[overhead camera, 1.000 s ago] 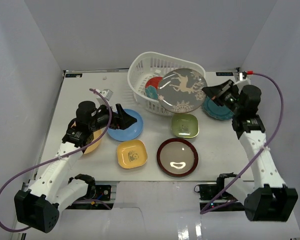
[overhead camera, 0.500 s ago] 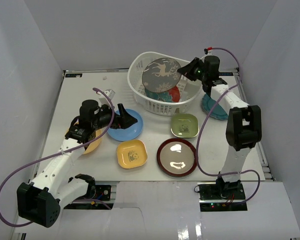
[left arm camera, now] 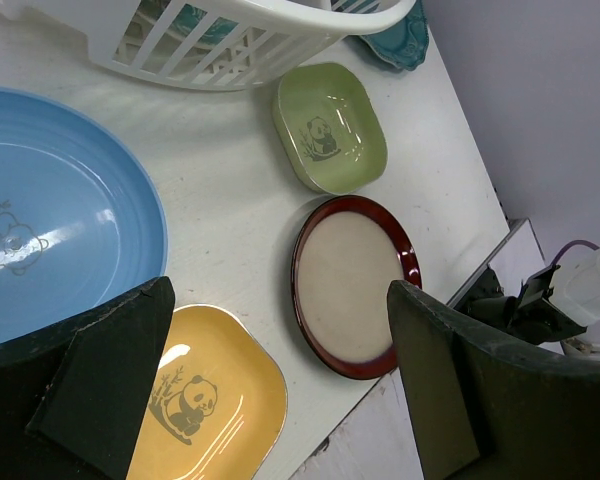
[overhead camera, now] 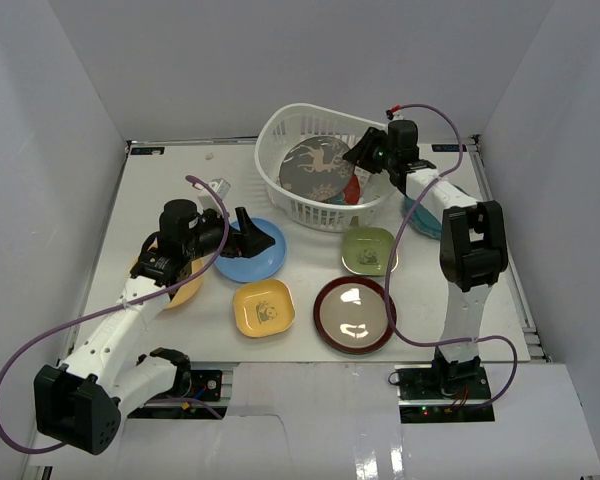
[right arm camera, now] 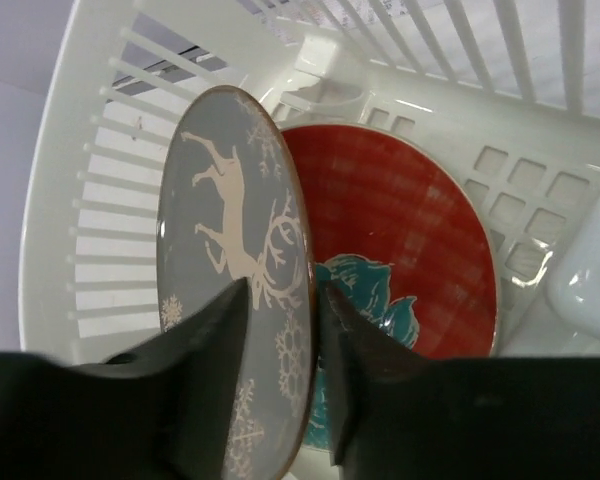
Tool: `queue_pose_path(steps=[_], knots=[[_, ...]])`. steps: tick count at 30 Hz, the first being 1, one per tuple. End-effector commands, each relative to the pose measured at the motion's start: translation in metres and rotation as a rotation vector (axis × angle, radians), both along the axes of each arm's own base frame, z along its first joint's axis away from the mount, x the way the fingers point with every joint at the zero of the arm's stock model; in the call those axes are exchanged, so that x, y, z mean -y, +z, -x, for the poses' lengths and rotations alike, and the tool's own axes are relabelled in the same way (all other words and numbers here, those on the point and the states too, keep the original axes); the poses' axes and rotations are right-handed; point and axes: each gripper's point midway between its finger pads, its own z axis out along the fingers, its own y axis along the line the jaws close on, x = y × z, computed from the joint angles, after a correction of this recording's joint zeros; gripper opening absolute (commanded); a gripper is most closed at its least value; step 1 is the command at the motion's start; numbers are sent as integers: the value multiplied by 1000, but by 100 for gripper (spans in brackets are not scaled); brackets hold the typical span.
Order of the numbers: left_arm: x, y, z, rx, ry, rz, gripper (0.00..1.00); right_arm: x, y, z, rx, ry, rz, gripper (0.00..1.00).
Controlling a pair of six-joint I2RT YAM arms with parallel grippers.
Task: Place the plates into the plastic bin on the countertop
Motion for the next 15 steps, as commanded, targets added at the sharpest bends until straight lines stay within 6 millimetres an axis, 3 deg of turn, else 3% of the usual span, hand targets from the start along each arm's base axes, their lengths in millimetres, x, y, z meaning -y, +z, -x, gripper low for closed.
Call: queue_pose_path(steps=[1, 2, 4, 5, 11, 15], knots=[[-4, 2, -2, 24, 13, -7, 98, -2, 32, -1, 112, 15, 77, 49], [-4, 1, -2, 23, 15, -10, 98, 2, 21, 2, 75, -2, 125, 61], [-5, 2, -2, 26, 17, -10, 98, 4, 20, 2, 90, 1, 198, 71], [-5, 2, -2, 28, 20, -11, 98, 10, 11, 6, 56, -9, 239, 74], [-6, 3, -2, 34, 26, -14, 98, 15, 19, 0, 81, -19, 417, 95], [-7, 4, -3, 37, 31, -17, 98, 20, 34, -6, 98, -48, 511, 96]])
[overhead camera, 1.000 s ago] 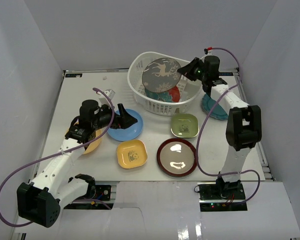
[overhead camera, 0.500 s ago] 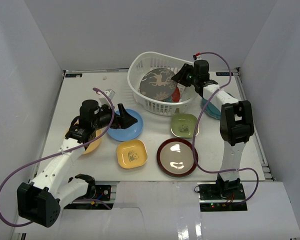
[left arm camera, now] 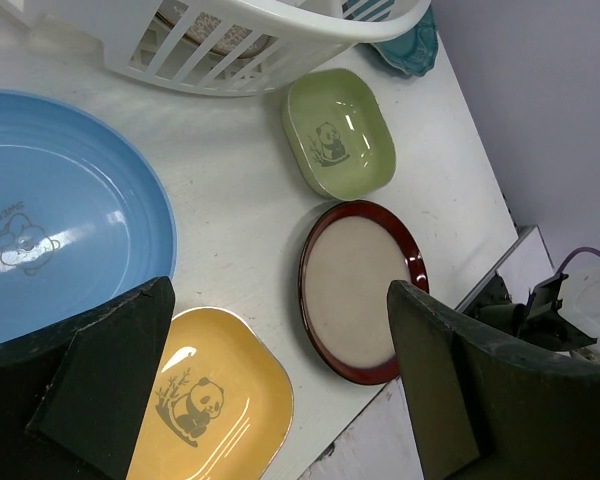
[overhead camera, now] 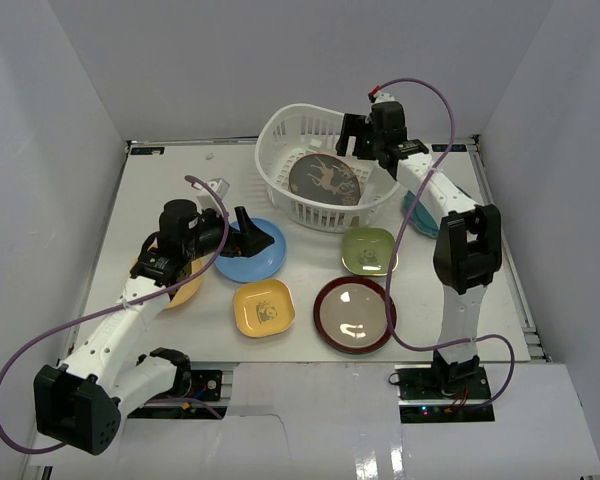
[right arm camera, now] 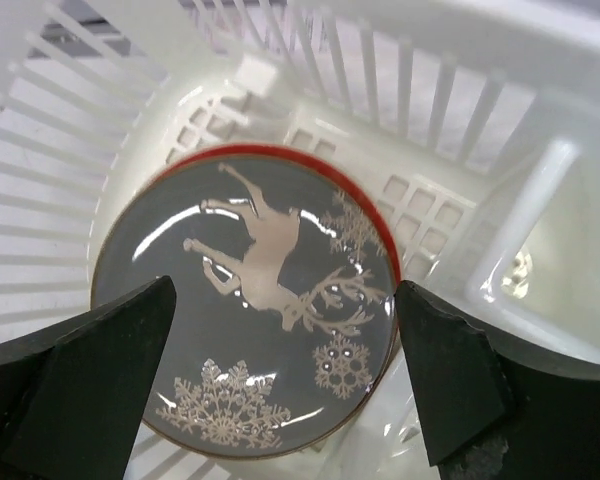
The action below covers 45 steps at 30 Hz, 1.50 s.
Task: Place the plates into the plastic bin on the countertop
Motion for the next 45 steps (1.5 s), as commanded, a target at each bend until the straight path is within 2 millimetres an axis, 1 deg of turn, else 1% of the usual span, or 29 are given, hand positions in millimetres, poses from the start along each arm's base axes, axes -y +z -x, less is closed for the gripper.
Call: queue_pose_path(steps=[1, 3, 4, 6, 7, 8, 9, 10, 11, 12, 13, 14, 15, 16, 18, 19, 23, 27, 29, 30, 32, 33, 35, 36, 38, 40, 42, 43, 45], knots=[[-4, 5, 0, 32, 13, -5, 98, 17, 29, -5, 80, -51, 129, 97], [-4, 5, 0, 32, 12, -7, 98, 28, 43, -2, 111, -104, 112, 100], [-4, 5, 0, 31, 10, -6, 98, 42, 69, 1, 160, -148, 80, 94], [-4, 7, 1, 37, 9, -2, 98, 68, 54, 15, 114, -246, 18, 77], [-4, 8, 2, 41, 5, -1, 98, 92, 88, 21, 203, -299, -55, 59], [-3, 9, 2, 41, 4, 3, 98, 111, 42, 39, 127, -341, -63, 44], [-4, 11, 3, 46, 2, 5, 98, 124, 61, 54, 169, -404, -179, 31], [-3, 14, 4, 51, -1, 10, 98, 160, 53, 60, 175, -484, -234, 19], [-2, 15, 5, 54, -7, 15, 98, 169, 54, 65, 210, -476, -322, 18], [-3, 16, 6, 58, -7, 16, 98, 179, 6, 88, 123, -513, -351, 18], [-2, 18, 7, 61, -11, 20, 98, 211, 7, 98, 139, -598, -418, 20], [-2, 18, 8, 62, -16, 23, 98, 221, -1, 105, 143, -624, -434, 35], [-1, 19, 8, 63, -19, 26, 98, 228, -30, 121, 94, -661, -427, 44], [-1, 20, 9, 65, -22, 29, 98, 242, -36, 129, 98, -706, -426, 57], [0, 20, 10, 65, -26, 32, 98, 256, -52, 141, 79, -760, -432, 64], [0, 21, 10, 69, -27, 32, 98, 266, -72, 154, 46, -806, -442, 65], [1, 21, 10, 65, -33, 35, 98, 287, -104, 169, 5, -910, -532, 65], [3, 19, 11, 54, -45, 36, 98, 281, -134, 166, -67, -897, -608, 66], [3, 17, 10, 46, -46, 36, 98, 278, -133, 159, -26, -877, -663, 64], [4, 17, 11, 44, -50, 37, 98, 276, -147, 156, -60, -896, -711, 62], [5, 14, 10, 32, -55, 37, 98, 271, -137, 138, -18, -844, -793, 55], [5, 14, 10, 33, -58, 37, 98, 266, -149, 136, -55, -854, -846, 45], [5, 13, 9, 30, -54, 34, 98, 267, -150, 124, -31, -847, -901, 33], [4, 12, 9, 30, -53, 30, 98, 268, -149, 122, -25, -856, -923, 20], [3, 12, 7, 35, -40, 25, 98, 271, -140, 118, 10, -851, -922, 9], [2, 11, 7, 33, -37, 23, 98, 277, -130, 121, 58, -860, -882, 8], [2, 11, 7, 33, -36, 22, 98, 280, -106, 130, 121, -859, -849, 8], [2, 11, 6, 32, -36, 22, 98, 284, -82, 133, 189, -854, -824, 8], [2, 13, 7, 40, -35, 24, 98, 287, -62, 142, 246, -852, -788, 8]])
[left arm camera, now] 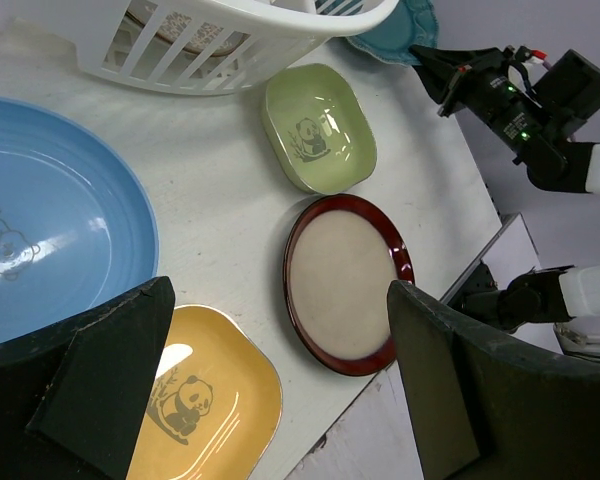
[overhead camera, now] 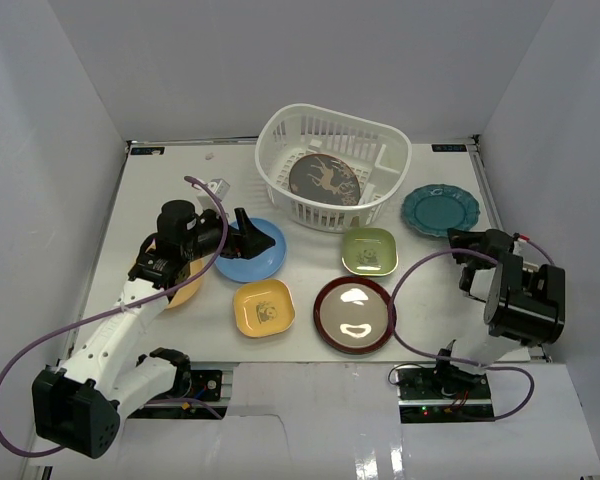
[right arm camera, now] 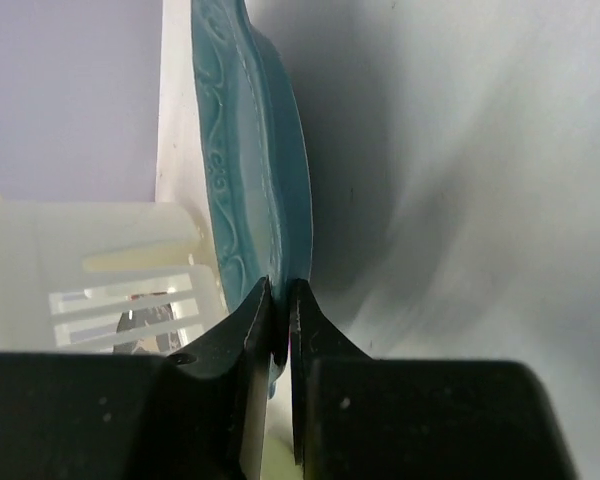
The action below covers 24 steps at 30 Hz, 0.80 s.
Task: Place the plates into the plastic bin on the countertop
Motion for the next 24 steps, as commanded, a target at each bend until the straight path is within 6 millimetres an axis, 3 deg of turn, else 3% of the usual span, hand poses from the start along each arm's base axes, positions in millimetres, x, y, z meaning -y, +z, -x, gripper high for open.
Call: queue_pose_path(steps=[1, 2, 3, 4, 5, 7, 8, 10, 11, 16, 17, 18, 19, 20, 21, 22, 23, 24], knots=[[-2, 7, -1, 28, 6, 5, 98, 15, 84, 0, 215, -52, 165, 8], [-3, 7, 0, 29, 9, 3, 98, 15, 119, 6, 291, -62, 207, 8], [-4, 8, -1, 35, 15, 3, 98, 14, 122, 12, 275, -64, 221, 8], [-4, 9, -1, 40, 18, 4, 98, 18, 139, 15, 297, -82, 254, 8], [-5, 11, 0, 50, 20, 5, 98, 16, 168, 24, 353, -84, 310, 8], [-6, 14, 0, 62, 24, 6, 98, 21, 197, 33, 382, -115, 371, 8], [-6, 18, 1, 75, 26, 10, 98, 18, 222, 41, 436, -112, 423, 8], [-7, 22, 2, 89, 30, 13, 98, 9, 240, 45, 460, -72, 447, 8], [-8, 22, 2, 92, 32, 13, 98, 0, 264, 46, 514, -36, 466, 8], [-8, 24, 3, 100, 31, 15, 98, -71, 306, 20, 602, 226, 499, 8], [-8, 25, 3, 101, 31, 16, 98, -85, 293, 2, 552, 280, 492, 8], [-8, 26, 4, 104, 30, 17, 98, -118, 320, -3, 615, 364, 503, 8], [-8, 26, 4, 106, 28, 16, 98, -131, 321, -13, 610, 407, 533, 8], [-8, 25, 4, 105, 28, 15, 98, -164, 301, -29, 564, 503, 506, 8], [-8, 26, 4, 106, 28, 16, 98, -178, 322, -36, 609, 529, 508, 8], [-8, 25, 4, 104, 24, 15, 98, -190, 303, -55, 571, 566, 498, 8], [-7, 25, 4, 102, 23, 16, 98, -207, 301, -61, 571, 602, 487, 8], [-7, 24, 4, 99, 20, 15, 98, -215, 318, -70, 603, 612, 488, 8]])
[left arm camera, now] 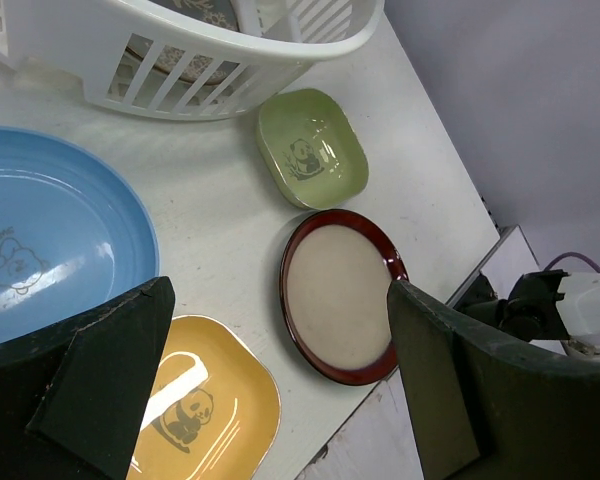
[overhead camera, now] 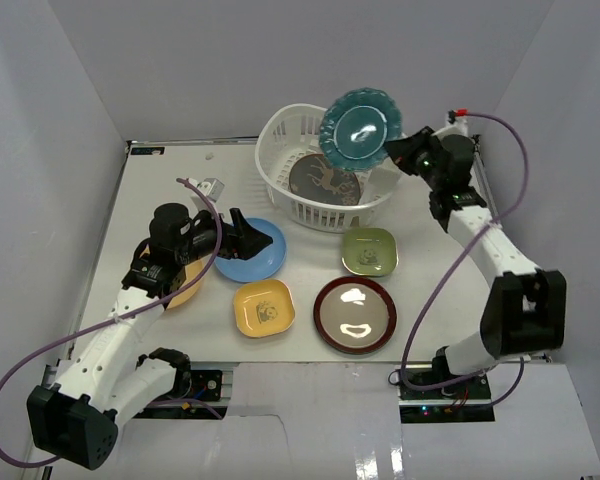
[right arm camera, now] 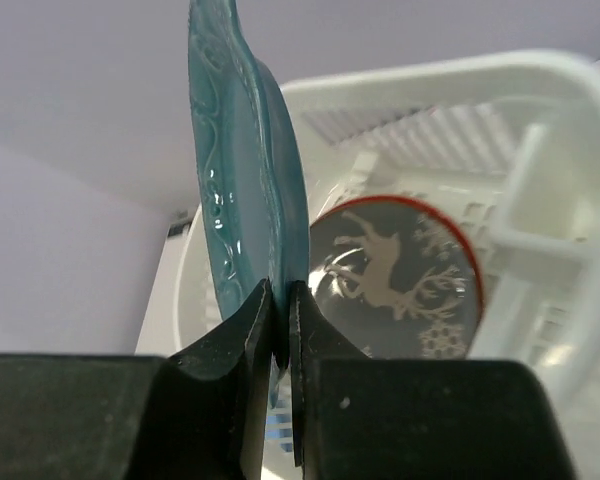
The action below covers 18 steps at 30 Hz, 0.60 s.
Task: Place the plates into the plastic bin on the countertop
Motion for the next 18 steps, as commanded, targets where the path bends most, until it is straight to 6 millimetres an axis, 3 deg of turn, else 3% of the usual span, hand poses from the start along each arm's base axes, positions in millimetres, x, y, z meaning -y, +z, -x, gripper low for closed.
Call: queue_pose_path(steps=[1, 2, 3, 4, 5, 6, 7, 8, 11, 15, 17, 18], knots=[[-1, 4, 0, 25, 0, 2, 98, -45, 69, -20, 190, 134, -1, 8], [-1, 4, 0, 23, -3, 3, 98, -58, 44, -38, 135, 161, 6, 8], [-1, 3, 0, 22, -3, 2, 98, -68, 61, -45, 156, 203, 6, 8], [0, 3, 0, 19, -6, 2, 98, -75, 54, -54, 132, 227, 7, 8], [0, 3, 0, 17, -8, 2, 98, -87, 24, -70, 61, 258, 7, 8], [1, 2, 0, 17, -11, 2, 98, -97, 16, -71, 26, 304, 4, 8], [1, 1, 0, 14, -10, -1, 98, -105, 23, -77, 39, 326, 2, 8], [1, 1, 0, 14, -10, -1, 98, -116, 4, -83, 4, 345, 10, 8], [0, 0, -2, 11, -4, -5, 98, -126, -15, -89, -39, 345, 24, 8], [0, -1, -2, 9, -2, -5, 98, -121, -39, -93, -101, 302, 35, 8], [1, -1, -2, 6, -6, -3, 98, -118, -53, -89, -137, 293, 55, 13], [0, -1, -2, 6, -3, -4, 98, -116, -57, -89, -144, 289, 72, 20]])
